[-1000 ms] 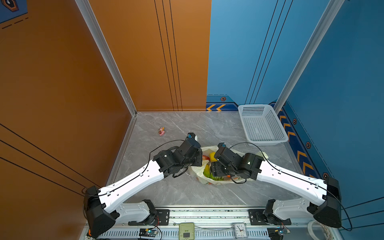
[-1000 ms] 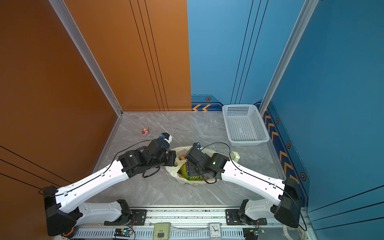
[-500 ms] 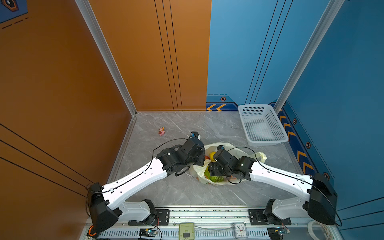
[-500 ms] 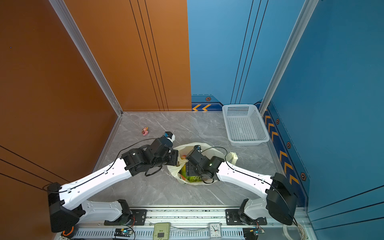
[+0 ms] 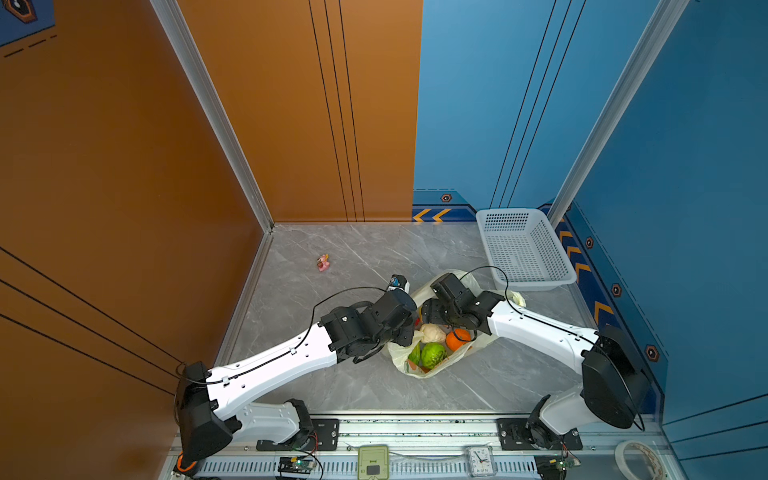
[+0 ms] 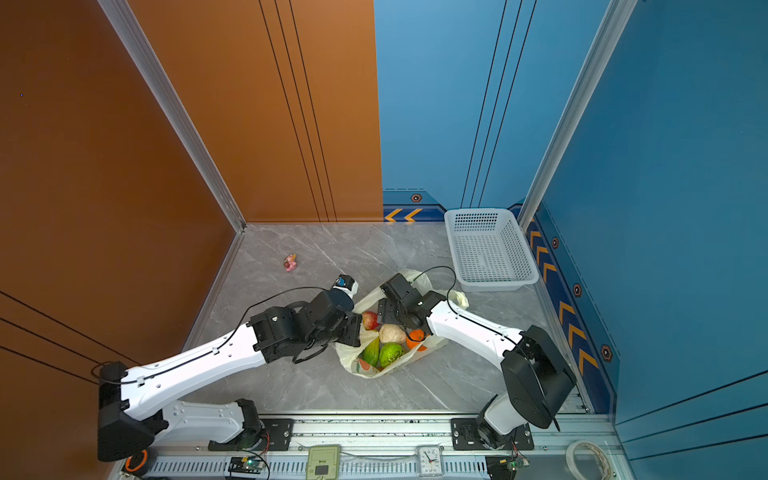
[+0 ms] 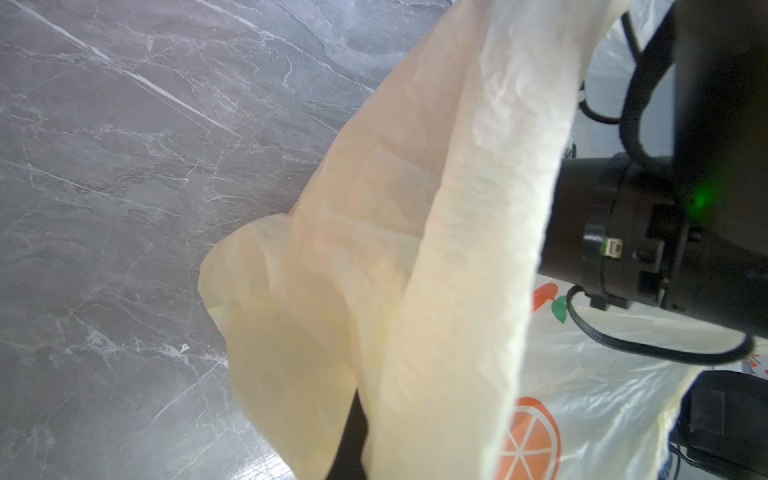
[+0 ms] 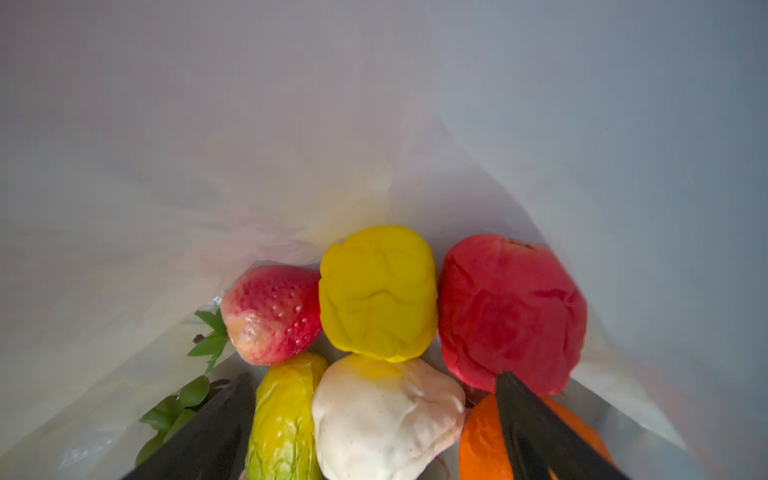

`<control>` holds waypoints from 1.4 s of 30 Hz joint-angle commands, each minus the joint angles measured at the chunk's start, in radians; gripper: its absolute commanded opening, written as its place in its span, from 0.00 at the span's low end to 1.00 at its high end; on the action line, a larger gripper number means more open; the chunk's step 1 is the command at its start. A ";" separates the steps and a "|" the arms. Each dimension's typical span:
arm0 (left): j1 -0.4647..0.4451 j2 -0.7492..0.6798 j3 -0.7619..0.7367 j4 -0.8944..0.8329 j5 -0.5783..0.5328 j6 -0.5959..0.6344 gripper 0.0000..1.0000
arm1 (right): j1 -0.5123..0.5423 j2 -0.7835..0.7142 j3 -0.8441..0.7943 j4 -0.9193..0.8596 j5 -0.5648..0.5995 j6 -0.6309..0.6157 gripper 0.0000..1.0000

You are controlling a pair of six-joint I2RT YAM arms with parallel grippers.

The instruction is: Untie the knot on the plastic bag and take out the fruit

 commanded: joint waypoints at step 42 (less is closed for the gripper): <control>-0.224 0.021 -0.171 -0.067 -0.219 -0.163 0.00 | 0.230 -0.112 -0.221 -0.021 -0.071 0.263 0.97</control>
